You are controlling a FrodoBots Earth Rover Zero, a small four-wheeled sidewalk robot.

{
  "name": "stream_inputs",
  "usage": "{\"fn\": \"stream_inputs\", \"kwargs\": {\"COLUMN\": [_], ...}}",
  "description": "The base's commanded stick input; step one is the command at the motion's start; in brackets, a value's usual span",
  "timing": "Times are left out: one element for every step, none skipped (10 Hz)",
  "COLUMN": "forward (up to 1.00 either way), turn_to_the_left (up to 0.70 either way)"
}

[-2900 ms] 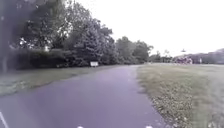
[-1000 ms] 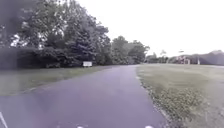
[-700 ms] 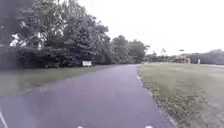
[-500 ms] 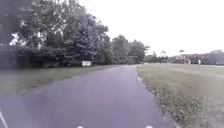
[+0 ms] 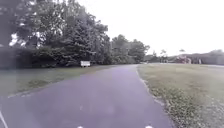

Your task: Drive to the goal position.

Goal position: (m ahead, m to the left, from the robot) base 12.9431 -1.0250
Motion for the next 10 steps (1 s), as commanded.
{"fn": "stream_inputs", "kwargs": {"forward": [0.7,0.7,0.7,0.7,0.7,0.7,0.7,0.7,0.7,0.7], "turn_to_the_left": [0.0,0.0,0.0,0.0,0.0,0.0,0.0,0.0,0.0,0.0]}}
